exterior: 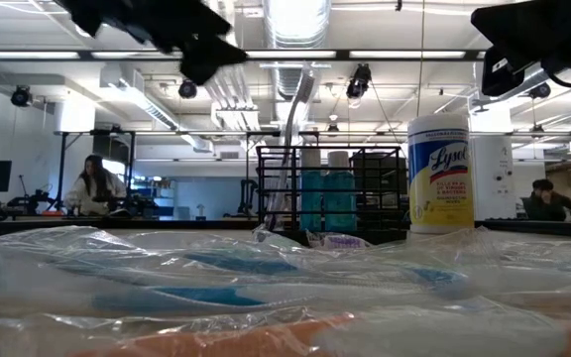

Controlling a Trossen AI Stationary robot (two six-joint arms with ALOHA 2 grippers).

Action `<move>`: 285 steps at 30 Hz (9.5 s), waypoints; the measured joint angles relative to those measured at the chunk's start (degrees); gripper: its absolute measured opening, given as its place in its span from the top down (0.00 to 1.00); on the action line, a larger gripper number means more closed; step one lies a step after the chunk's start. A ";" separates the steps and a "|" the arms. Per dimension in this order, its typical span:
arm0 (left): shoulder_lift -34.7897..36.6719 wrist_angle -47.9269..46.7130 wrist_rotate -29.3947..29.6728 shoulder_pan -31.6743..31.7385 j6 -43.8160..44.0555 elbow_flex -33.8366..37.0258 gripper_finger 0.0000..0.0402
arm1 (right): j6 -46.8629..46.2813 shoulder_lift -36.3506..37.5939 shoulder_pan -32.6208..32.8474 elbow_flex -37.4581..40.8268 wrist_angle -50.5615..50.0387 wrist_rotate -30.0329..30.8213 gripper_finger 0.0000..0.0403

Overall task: Pick & Place toothbrushing station
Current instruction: Put the violet toothbrush into the mesh organizer

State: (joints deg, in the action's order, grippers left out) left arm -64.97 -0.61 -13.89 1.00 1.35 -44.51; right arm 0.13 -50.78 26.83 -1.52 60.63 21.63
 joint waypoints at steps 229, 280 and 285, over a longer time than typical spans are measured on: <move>48.34 18.15 27.15 -6.97 6.22 44.17 0.99 | 7.57 -26.21 -4.28 -26.98 -8.38 -15.60 0.94; -15.82 32.97 17.73 -8.66 -1.77 -6.96 0.49 | 1.57 -31.82 -9.97 -22.69 2.63 -4.92 0.94; -18.62 33.48 17.89 -8.66 -0.85 -9.95 0.49 | 1.64 -31.82 -9.97 -22.65 2.60 -4.92 0.94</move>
State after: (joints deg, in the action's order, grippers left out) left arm -83.59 32.87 4.00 -7.66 0.49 -54.45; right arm 1.77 -82.61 16.86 -24.17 63.23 16.71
